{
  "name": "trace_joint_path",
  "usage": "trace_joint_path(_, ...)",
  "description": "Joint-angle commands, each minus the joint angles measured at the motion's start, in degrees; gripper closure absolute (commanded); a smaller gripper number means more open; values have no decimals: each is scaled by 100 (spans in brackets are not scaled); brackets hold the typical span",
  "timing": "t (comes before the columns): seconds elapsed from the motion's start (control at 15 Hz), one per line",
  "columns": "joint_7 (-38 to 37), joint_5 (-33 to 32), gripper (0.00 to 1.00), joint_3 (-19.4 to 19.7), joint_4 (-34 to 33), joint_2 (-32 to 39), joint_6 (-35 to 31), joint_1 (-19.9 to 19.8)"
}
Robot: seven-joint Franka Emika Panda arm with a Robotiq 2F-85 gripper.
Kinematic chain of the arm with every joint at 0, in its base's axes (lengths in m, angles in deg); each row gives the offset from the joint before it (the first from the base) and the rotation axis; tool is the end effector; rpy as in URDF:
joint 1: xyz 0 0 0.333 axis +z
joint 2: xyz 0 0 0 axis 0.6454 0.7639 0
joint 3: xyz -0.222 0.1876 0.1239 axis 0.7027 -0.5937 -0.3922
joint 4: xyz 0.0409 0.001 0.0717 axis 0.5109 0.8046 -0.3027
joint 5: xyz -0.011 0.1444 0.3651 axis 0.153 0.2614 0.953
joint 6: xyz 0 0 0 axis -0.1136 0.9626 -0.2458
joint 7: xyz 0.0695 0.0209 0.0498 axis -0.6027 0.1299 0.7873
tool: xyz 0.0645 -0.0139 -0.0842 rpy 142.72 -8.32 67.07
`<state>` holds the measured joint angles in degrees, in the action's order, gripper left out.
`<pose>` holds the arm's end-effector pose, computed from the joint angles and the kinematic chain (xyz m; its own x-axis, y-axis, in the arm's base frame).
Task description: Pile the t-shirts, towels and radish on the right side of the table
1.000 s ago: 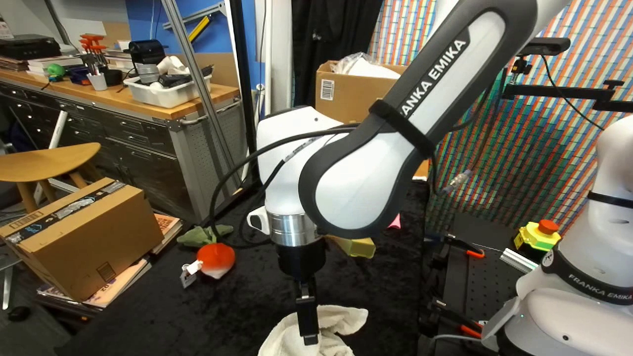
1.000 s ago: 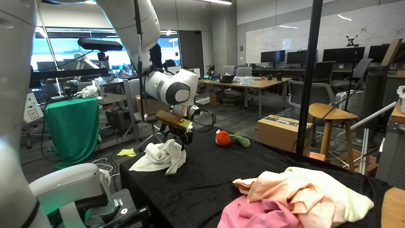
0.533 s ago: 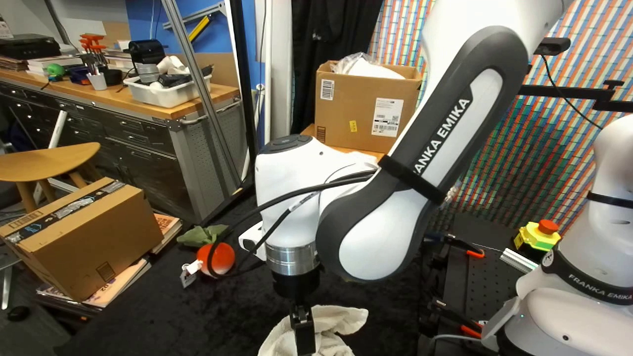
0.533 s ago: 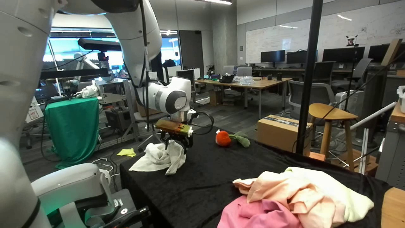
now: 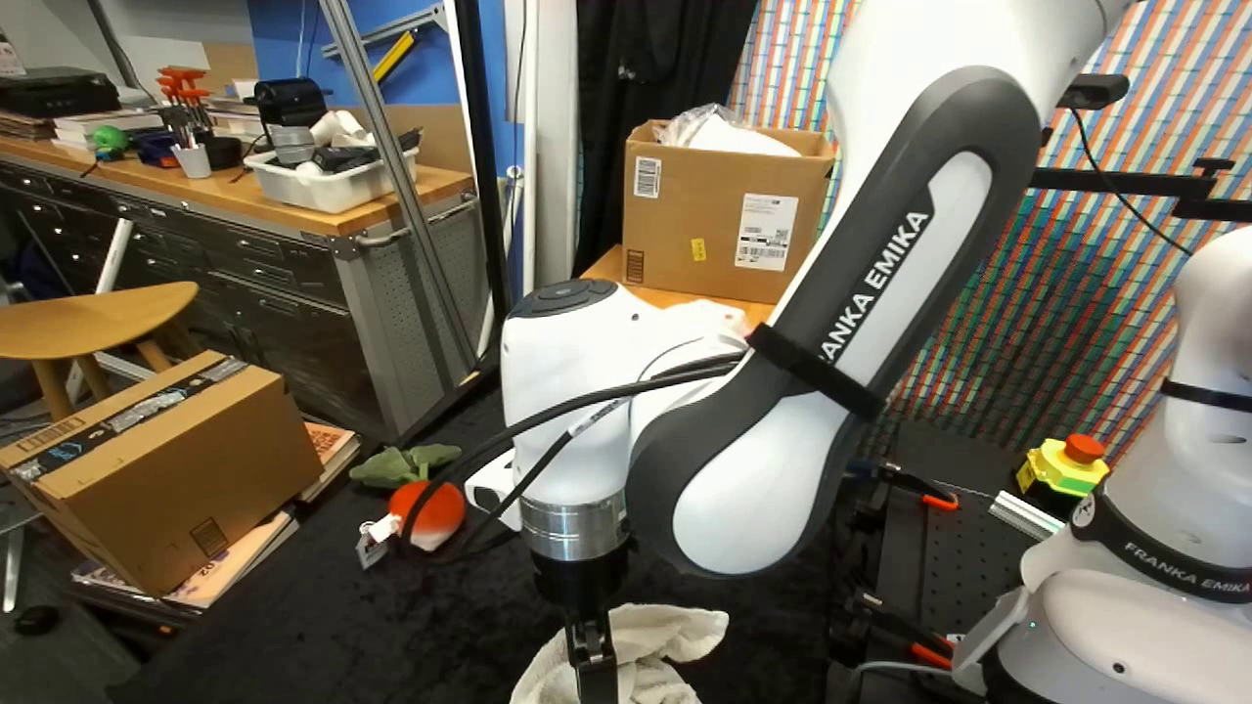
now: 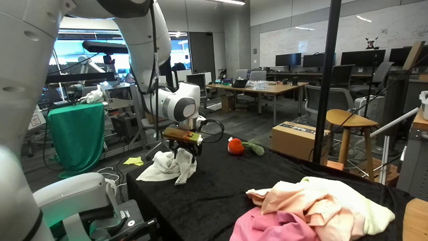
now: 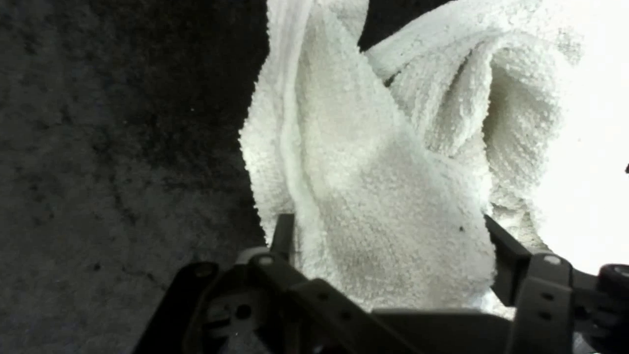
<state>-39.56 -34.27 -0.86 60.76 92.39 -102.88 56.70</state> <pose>0.4441 0.3327 0.1897 0.7056 0.7084 0.0183 0.6995 -0.6921 -0.1778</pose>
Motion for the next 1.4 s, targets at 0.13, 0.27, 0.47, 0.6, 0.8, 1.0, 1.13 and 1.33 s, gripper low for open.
trace_joint_path(0.13, -261, -73, 58, 11, -26, 31, -123, 54)
trace_joint_path(0.27, -564, -217, 74, 141, 76, -74, -236, 180)
trace_joint_path(0.47, -1300, -604, 92, 478, 286, -261, -644, 507)
trace_joint_path(0.6, -2151, -1189, 95, 946, 505, -434, -1024, 951)
trace_joint_path(0.8, -3496, -2067, 92, 1856, 762, -709, -1338, 1800)
trace_joint_path(1.0, -4824, -2955, 92, 2968, 949, -1054, -1359, 2789)
trace_joint_path(1.13, -5715, -3576, 92, 3680, 1004, -1320, -1187, 3391)
trace_joint_path(1.33, -7054, -4602, 92, 4543, 1022, -1671, -893, 4000)
